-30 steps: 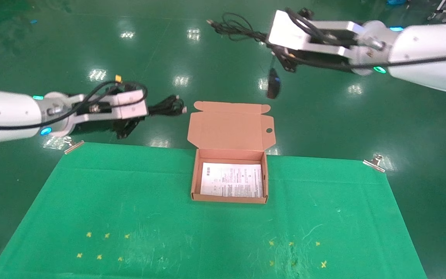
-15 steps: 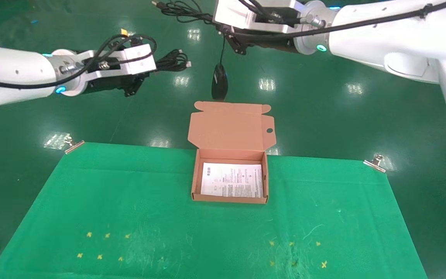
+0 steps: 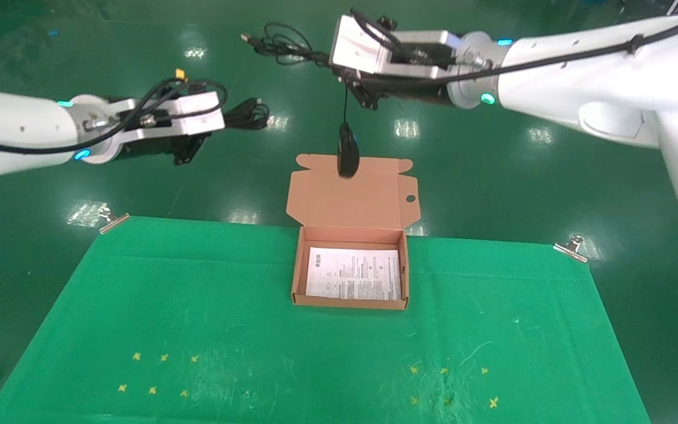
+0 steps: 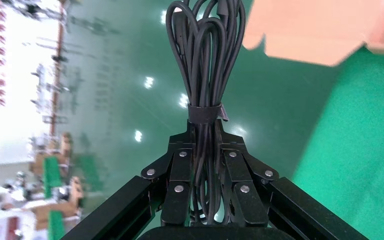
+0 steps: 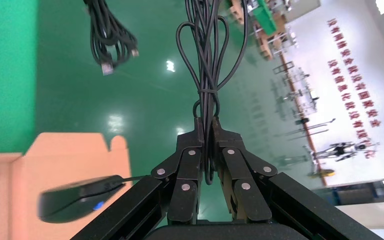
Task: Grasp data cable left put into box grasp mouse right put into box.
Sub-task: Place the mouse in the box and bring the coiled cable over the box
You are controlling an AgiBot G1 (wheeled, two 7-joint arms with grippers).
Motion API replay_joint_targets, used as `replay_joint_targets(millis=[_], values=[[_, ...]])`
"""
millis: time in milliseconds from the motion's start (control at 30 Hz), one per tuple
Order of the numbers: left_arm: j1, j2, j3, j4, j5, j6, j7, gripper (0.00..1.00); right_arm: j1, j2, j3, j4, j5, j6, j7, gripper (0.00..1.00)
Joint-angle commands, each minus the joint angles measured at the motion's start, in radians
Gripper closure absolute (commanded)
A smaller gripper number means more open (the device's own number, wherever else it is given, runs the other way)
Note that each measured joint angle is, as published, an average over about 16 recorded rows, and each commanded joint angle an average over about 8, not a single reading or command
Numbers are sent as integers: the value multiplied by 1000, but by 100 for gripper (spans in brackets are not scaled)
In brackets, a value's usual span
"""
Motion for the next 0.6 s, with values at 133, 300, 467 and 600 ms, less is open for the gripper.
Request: replay_joint_targets(millis=[133, 300, 467, 600], values=[[24, -16, 10, -18, 17, 28, -21, 100, -32, -4, -15, -7, -3, -5, 9, 100], [37, -28, 16, -30, 55, 52, -66, 100, -63, -15, -39, -21, -7, 7, 16, 100], [44, -36, 20, -38, 92, 78, -113, 100, -88, -24, -67, -40, 5, 27, 10, 100], [49, -41, 23, -54, 114, 97, -140, 100, -108, -30, -98, -51, 25, 39, 6, 100]])
